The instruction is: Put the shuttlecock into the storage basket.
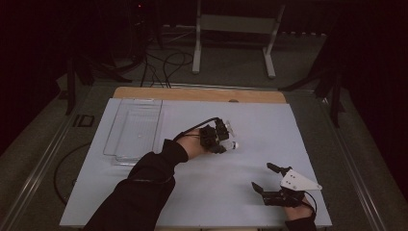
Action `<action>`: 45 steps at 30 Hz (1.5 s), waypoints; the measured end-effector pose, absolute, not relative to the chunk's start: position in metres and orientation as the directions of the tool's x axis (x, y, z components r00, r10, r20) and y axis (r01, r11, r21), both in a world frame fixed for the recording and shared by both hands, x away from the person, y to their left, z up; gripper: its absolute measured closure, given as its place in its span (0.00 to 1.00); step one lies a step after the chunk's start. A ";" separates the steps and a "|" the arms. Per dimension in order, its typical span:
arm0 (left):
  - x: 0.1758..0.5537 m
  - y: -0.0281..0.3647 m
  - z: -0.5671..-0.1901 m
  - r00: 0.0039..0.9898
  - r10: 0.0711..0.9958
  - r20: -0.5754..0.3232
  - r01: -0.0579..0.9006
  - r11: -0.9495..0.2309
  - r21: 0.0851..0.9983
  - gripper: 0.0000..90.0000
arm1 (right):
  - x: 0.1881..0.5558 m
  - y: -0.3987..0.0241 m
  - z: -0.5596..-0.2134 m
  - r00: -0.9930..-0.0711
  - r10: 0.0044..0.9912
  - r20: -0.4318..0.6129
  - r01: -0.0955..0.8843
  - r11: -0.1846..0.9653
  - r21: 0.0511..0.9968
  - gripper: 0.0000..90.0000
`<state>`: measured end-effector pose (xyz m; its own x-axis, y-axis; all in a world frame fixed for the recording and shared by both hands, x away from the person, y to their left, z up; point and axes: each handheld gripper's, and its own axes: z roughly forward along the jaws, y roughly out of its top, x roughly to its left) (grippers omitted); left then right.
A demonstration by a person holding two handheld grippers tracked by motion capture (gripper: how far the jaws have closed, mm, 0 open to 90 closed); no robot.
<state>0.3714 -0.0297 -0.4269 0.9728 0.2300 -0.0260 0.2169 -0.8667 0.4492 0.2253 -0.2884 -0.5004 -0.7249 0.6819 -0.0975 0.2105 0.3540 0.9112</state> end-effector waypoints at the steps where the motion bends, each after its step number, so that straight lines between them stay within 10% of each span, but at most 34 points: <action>1: 0.371 -0.029 -0.426 0.973 0.230 -0.026 0.217 -0.866 0.450 1.00 | 0.225 -0.288 -0.500 -0.725 0.681 -0.098 0.211 0.355 0.911 0.16; 45: 0.351 0.021 -0.388 0.985 0.169 -0.024 0.161 -0.878 0.452 1.00 | 0.224 -0.287 -0.499 -0.723 0.682 -0.110 0.205 0.365 0.908 0.16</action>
